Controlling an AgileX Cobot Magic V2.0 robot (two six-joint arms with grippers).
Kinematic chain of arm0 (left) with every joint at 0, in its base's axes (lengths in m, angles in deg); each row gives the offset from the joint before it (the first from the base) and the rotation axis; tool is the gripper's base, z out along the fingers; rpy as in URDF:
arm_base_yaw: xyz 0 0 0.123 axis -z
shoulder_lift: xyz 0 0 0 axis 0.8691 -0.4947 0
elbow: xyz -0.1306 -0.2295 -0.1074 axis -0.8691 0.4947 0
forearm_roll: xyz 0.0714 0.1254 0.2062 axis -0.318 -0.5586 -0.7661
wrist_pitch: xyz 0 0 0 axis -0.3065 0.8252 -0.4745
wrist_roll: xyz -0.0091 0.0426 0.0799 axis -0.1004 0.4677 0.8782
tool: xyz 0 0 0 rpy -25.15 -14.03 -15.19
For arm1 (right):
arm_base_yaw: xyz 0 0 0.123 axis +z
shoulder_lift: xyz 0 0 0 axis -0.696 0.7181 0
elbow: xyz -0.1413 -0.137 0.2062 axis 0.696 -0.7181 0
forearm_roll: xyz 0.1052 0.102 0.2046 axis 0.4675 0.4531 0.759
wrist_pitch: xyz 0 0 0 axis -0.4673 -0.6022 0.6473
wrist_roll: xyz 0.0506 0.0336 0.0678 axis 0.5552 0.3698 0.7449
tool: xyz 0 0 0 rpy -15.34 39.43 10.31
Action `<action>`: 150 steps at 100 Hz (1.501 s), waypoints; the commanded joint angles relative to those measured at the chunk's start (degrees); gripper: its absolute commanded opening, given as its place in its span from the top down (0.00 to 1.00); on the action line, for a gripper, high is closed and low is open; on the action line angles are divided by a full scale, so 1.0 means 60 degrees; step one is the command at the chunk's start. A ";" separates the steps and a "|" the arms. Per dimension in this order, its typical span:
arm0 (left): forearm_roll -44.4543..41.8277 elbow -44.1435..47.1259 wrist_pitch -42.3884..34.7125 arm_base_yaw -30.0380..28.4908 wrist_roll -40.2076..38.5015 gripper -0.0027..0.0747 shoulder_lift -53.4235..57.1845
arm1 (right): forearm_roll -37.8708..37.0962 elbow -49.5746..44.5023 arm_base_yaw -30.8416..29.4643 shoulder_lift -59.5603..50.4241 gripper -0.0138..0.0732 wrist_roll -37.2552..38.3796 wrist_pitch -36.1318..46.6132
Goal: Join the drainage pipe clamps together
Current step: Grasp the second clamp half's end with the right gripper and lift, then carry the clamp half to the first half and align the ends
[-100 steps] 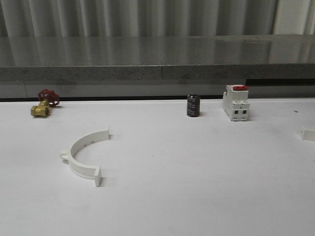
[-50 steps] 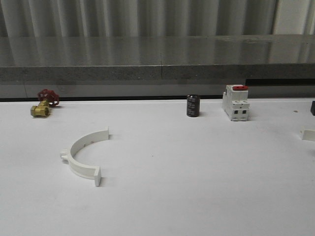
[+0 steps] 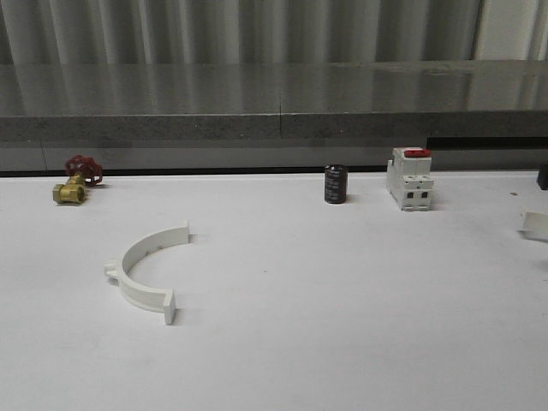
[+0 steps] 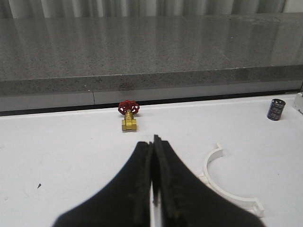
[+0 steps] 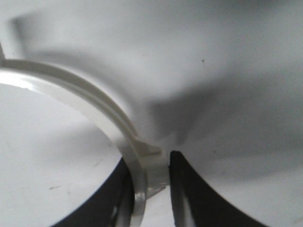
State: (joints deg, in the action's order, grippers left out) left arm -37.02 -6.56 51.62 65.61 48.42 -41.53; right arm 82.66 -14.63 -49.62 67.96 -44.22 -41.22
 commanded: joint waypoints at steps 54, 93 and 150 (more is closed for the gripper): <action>0.0161 -0.0266 -0.0681 -0.0021 0.0014 0.99 -0.0077 | -0.0191 0.0547 0.4276 -0.1324 0.66 0.2833 -0.0276; 0.0161 -0.0266 -0.0681 -0.0021 0.0014 0.99 -0.0077 | -0.0194 0.2659 0.5831 0.0164 0.66 0.3106 -0.0884; 0.0161 -0.0266 -0.0681 -0.0021 0.0014 0.99 -0.0077 | -0.0067 0.5753 0.7197 0.2645 0.66 0.4320 -0.1688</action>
State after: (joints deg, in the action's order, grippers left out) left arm -37.02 -6.56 51.62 65.61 48.42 -41.53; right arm 82.36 16.60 -6.66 86.04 -19.04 -51.05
